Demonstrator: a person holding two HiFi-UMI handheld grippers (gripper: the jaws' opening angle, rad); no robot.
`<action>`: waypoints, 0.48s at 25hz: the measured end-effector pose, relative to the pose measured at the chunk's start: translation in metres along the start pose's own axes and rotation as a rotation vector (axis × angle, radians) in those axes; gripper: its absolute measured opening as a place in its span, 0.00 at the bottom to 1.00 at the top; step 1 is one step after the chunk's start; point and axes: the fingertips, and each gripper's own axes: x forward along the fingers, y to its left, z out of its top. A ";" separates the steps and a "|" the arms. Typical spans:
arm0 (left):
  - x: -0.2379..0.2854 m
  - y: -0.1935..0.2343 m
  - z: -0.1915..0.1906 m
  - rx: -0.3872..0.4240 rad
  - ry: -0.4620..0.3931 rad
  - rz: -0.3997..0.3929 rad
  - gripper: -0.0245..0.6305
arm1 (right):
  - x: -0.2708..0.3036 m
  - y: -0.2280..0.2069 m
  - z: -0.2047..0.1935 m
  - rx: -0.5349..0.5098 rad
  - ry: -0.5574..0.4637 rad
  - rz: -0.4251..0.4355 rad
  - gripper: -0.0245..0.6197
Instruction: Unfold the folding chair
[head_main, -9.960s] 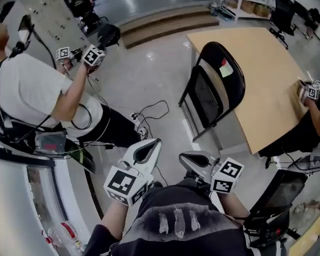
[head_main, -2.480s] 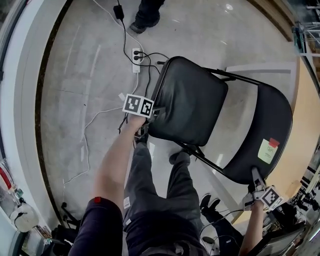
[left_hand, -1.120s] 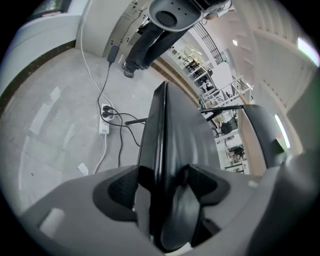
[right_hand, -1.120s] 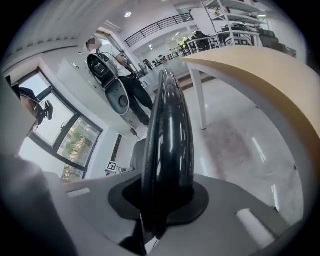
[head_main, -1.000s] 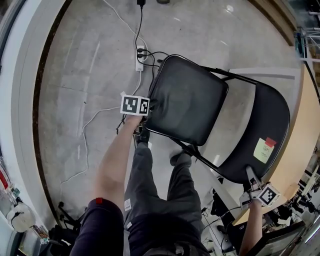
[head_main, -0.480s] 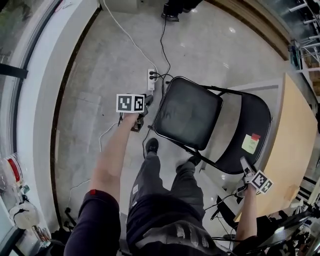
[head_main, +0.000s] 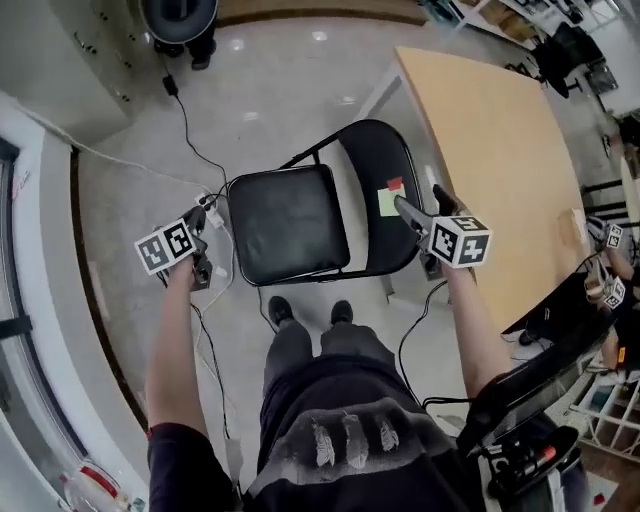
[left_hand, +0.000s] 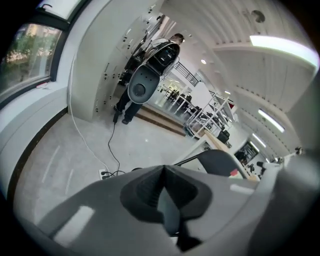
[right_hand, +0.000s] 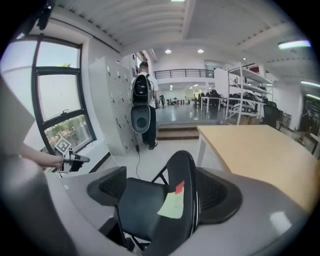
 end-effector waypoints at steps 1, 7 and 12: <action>0.001 -0.011 0.004 0.019 0.002 -0.008 0.04 | -0.002 0.008 0.012 -0.008 -0.033 0.019 0.72; -0.010 -0.088 0.021 0.085 -0.024 -0.067 0.04 | -0.032 0.044 0.054 0.003 -0.166 0.176 0.42; -0.033 -0.159 0.031 0.151 -0.098 -0.126 0.04 | -0.061 0.071 0.055 -0.054 -0.211 0.314 0.04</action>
